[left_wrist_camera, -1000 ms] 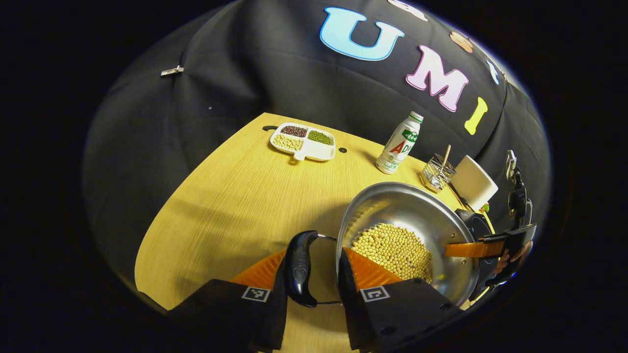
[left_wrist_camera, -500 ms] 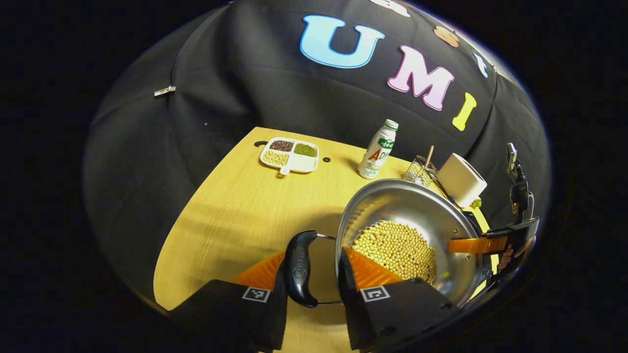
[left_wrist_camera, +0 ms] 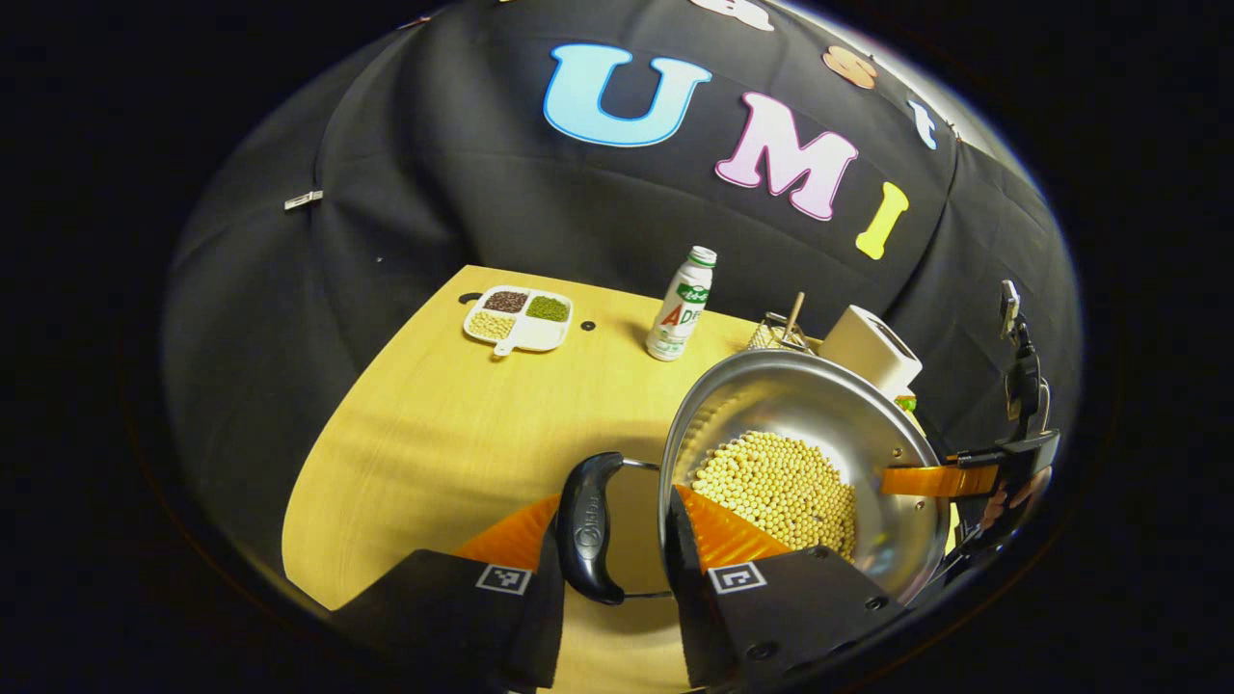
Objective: First push the handle of the pot to place it horizontally, then grasp the pot with both hands and set it on the induction cooktop.
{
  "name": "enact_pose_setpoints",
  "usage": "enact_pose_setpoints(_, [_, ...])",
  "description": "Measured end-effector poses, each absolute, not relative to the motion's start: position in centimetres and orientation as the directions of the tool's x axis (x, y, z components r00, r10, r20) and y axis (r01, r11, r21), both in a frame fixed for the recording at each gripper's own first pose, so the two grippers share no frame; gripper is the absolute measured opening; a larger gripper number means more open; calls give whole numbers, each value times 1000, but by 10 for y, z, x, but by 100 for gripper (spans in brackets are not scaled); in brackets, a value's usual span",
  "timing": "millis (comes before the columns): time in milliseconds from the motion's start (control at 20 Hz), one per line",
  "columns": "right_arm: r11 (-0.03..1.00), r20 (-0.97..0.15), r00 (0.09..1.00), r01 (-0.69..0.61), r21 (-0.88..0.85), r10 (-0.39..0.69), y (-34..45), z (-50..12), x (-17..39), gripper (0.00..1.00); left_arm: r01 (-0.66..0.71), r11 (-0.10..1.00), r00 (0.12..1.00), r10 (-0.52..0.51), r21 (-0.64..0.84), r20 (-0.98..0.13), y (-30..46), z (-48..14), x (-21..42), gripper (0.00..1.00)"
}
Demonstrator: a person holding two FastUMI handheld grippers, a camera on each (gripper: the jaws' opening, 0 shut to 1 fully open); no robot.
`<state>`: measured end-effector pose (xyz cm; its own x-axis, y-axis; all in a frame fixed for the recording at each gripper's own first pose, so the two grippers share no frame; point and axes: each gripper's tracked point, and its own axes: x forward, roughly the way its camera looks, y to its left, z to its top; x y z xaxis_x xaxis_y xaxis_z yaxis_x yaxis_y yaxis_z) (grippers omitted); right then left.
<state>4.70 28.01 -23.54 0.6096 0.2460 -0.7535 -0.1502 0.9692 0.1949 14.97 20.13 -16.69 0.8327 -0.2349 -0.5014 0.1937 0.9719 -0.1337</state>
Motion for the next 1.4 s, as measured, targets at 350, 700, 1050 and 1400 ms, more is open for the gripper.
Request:
enact_pose_setpoints(350, [973,-755,614,-122,198,230,219,-224,45,55,219,966,828,-257,-135,-498,140,-163,150,52])
enact_pose_setpoints(700, [977,-762,615,-77,200,204,154,-225,53,54,255,958,810,-285,-129,-513,75,-171,164,52])
enact_pose_setpoints(1050, [979,-780,598,-33,203,182,97,-238,56,54,282,951,785,-304,-127,-539,19,-190,173,52])
enact_pose_setpoints(1400, [981,-791,591,-7,192,159,47,-251,69,58,291,946,768,-321,-144,-555,-29,-211,185,52])
